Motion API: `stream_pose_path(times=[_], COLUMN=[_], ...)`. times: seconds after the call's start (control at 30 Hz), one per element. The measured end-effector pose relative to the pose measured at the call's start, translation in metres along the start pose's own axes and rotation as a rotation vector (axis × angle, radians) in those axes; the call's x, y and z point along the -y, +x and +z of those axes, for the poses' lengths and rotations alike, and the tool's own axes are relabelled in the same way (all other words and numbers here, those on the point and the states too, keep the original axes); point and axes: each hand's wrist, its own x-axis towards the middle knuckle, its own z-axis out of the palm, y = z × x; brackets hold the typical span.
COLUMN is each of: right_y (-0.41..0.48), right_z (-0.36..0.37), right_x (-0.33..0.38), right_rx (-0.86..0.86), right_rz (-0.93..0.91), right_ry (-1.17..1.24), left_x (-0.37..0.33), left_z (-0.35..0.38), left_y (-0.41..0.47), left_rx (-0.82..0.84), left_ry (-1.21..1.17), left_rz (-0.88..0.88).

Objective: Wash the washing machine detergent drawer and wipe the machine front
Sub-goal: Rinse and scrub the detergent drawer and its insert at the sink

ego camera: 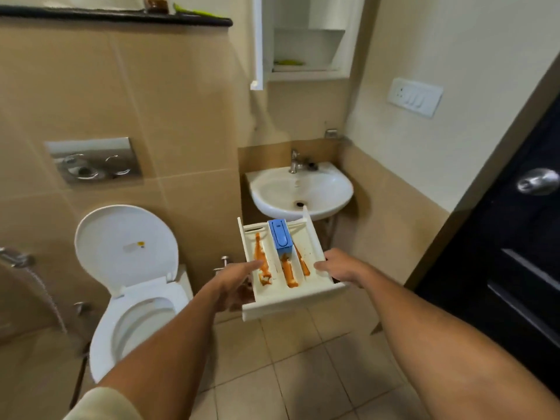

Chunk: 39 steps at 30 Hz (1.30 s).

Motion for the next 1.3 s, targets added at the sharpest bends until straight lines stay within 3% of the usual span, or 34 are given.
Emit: stream_pose_path(times=[0.13, 0.5, 0.7, 0.83, 1.0, 1.3], right_y=[0.023, 0.153, 0.244, 0.289, 0.351, 0.462], right_z=[-0.061, -0.185, -0.238, -0.267, -0.276, -0.271], right_x=[-0.009, -0.042, -0.081, -0.101, -0.094, -0.03], right_rx=[-0.028, -0.24, -0.369, -0.311, -0.061, 0.26], right_rz=[-0.011, -0.021, 0.064, 0.115, 0.222, 0.108], right_ry=[-0.144, -0.253, -0.093, 0.163, 0.462, 0.336], left_x=[-0.023, -0.105, -0.145, -0.165, -0.176, -0.192], left_z=[0.045, 0.144, 0.191, 0.217, 0.23, 0.243], left_y=[0.033, 0.179, 0.282, 0.324, 0.364, 0.412], left_rx=[0.019, -0.103, -0.15, -0.207, -0.291, -0.442], left_ry=[0.016, -0.104, -0.19, -0.263, -0.464, -0.731], left_rz=[-0.02, 0.036, 0.002, -0.028, -0.078, -0.138])
